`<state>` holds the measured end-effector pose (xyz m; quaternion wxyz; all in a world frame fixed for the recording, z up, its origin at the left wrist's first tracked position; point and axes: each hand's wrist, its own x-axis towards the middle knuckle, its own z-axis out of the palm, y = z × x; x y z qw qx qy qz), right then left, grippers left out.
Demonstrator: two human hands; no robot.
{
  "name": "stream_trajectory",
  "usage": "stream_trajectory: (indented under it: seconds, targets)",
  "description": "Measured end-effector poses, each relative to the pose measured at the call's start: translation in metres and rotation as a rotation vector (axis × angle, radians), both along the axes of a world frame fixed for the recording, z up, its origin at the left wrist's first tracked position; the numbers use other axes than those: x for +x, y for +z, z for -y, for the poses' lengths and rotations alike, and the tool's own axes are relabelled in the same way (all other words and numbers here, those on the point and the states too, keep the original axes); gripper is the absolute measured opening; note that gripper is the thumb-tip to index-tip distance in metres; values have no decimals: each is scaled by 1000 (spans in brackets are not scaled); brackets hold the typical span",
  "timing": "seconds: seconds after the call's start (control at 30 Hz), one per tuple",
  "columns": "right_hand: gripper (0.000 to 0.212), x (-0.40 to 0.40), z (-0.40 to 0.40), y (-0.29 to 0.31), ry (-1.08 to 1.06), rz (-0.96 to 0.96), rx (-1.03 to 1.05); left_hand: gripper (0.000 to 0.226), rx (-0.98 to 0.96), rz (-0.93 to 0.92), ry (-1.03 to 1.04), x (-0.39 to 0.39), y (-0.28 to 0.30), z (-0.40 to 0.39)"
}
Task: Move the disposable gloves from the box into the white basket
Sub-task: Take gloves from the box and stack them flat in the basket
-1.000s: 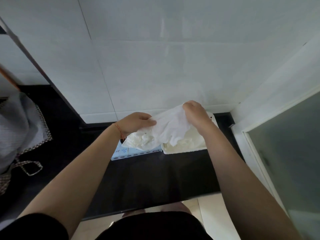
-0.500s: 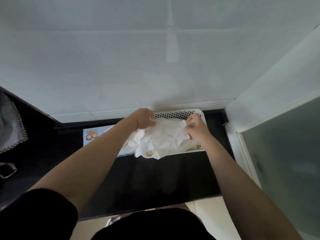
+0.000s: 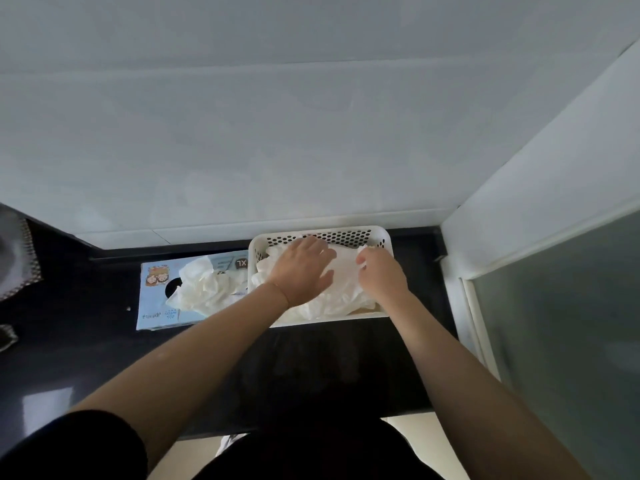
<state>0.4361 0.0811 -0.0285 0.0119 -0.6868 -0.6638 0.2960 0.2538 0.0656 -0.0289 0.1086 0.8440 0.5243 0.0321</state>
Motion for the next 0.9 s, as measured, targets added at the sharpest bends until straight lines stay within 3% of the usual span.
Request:
stream_trajectory:
  seconds: [0.2, 0.4, 0.63, 0.77, 0.9]
  targets:
    - [31, -1, 1, -7, 199, 212, 92, 76, -222, -194, 105, -7, -31, 14]
    - [42, -5, 8, -22, -3, 52, 102, 114, -244, -262, 126, -18, -53, 17]
    - [33, -10, 11, -29, 18, 84, 60, 113, -262, -281, 120, -18, -68, 17]
    - [32, -14, 5, -29, 212, 349, 67, 113, -284, -299, 110, -15, -66, 17]
    - [29, -25, -3, -6, 96, 294, 92, 112, -313, -292, 108, -16, -49, 15]
